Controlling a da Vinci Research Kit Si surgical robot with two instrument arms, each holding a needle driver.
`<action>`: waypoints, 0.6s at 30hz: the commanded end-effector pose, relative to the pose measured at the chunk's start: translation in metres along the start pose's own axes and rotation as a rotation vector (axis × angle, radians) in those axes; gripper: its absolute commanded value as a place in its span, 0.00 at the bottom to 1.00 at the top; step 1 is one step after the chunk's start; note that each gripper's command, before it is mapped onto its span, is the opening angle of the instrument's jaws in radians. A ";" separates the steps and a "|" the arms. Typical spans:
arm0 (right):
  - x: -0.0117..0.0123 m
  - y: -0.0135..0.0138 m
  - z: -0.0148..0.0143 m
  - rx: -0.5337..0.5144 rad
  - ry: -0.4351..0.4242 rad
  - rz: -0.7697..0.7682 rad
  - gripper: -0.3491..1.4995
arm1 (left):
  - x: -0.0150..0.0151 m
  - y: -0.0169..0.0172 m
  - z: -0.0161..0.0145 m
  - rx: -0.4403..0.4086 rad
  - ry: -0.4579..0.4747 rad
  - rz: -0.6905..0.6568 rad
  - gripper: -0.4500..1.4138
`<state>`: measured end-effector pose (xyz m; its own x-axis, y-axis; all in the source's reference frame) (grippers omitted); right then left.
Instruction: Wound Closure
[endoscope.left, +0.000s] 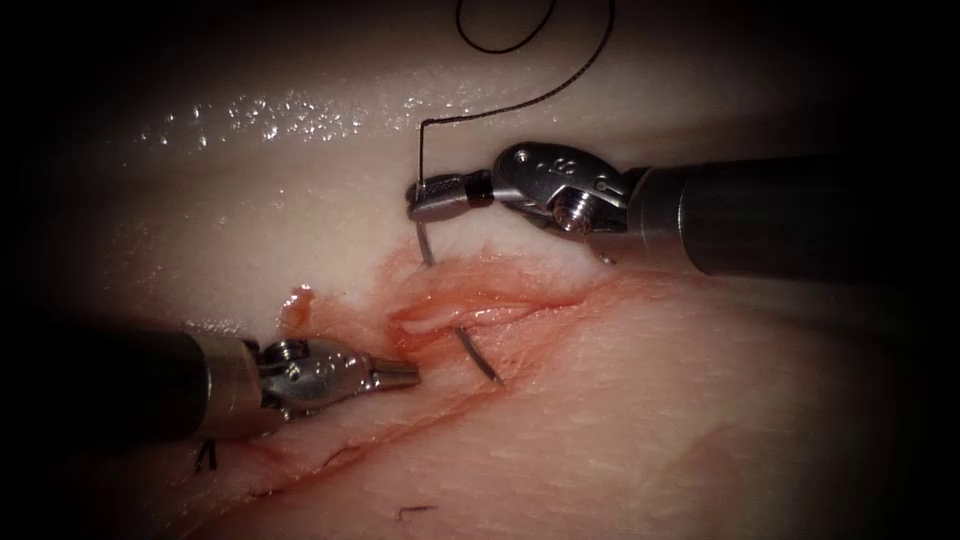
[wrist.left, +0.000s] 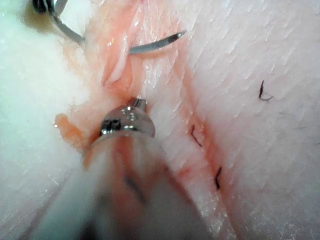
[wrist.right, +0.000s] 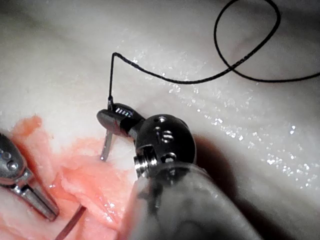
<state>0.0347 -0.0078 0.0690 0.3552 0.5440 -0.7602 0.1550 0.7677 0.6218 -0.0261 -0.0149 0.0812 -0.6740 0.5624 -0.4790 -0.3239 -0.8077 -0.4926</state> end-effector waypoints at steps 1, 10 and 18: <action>0.0001 0.0002 0.0004 -0.014 -0.033 0.148 0.00 | 0.0000 0.0001 0.0008 -0.001 0.001 0.000 0.00; -0.0012 -0.0032 0.0005 -0.050 -0.158 0.548 0.00 | 0.0000 0.0001 0.0009 -0.001 0.001 0.000 0.00; -0.0014 -0.0062 0.0028 0.015 -0.157 0.551 0.00 | 0.0001 0.0002 0.0009 0.000 0.001 -0.002 0.00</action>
<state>0.0349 -0.0144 0.0664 0.5212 0.8050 -0.2833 -0.0795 0.3763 0.9231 -0.0263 -0.0149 0.0811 -0.6729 0.5648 -0.4776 -0.3265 -0.8062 -0.4934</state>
